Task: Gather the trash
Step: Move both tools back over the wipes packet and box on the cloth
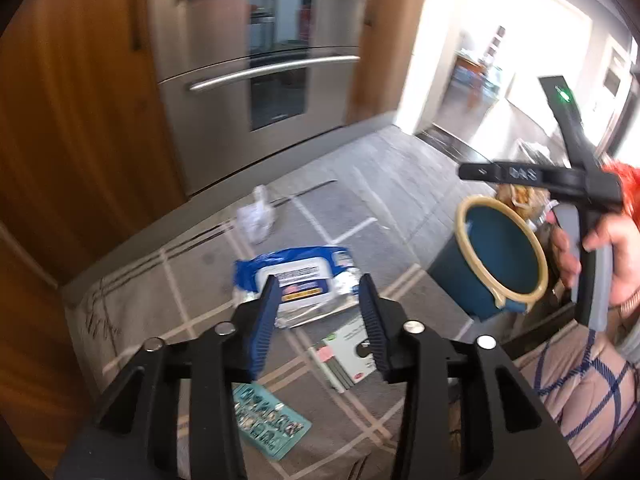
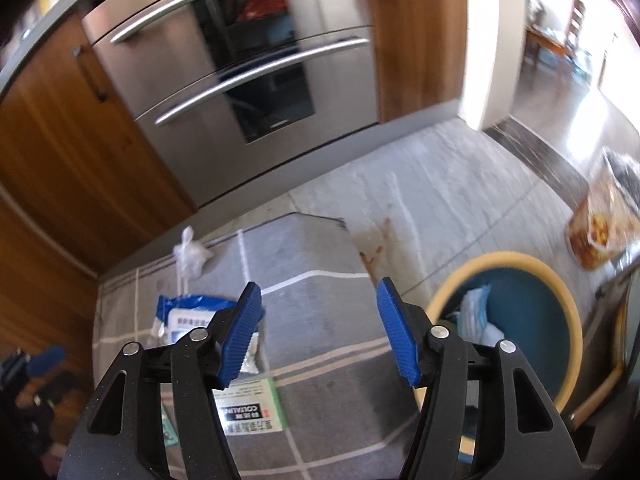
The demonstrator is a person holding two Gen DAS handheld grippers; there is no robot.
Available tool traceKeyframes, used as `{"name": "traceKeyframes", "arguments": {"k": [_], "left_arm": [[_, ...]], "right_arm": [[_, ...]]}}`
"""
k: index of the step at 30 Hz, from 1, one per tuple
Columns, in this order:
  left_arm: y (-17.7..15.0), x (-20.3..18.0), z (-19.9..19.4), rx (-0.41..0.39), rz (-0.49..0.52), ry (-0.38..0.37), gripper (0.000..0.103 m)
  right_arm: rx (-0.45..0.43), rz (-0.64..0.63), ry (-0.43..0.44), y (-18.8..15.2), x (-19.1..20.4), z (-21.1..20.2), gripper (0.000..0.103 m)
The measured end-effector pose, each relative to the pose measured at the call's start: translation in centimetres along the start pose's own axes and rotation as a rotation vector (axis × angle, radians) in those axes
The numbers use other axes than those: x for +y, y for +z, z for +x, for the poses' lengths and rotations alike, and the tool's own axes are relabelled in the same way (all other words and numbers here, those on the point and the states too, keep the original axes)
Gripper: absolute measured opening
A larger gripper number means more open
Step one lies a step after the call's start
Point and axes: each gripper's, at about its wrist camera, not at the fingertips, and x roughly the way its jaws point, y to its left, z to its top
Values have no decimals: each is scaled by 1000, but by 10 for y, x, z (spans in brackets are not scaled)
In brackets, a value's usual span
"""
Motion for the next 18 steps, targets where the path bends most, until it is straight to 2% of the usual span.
{"name": "traceKeyframes", "arguments": {"k": [2,4,6,8,11,18], "left_arm": [[-5,12,2,7,-34,9,42],[-11,21,8,25,-59,6,47],[-17,31,14,55,-92,-8,53],[-25,43,27,111,-147,-20,53],[-31,55,38,151,-174,15,56],[-35,69,32,125,-174,75,78]], "right_arm": [[-6,-53,8,-2,11,1,65],[2,-102,27,-5,21,5,72],[9,-155,27,-10,31,8,73],[21,-210,22,-15,40,13,74],[57,-261,17,-21,48,23,75],[165,-281,48,-40,63,44,77]]}}
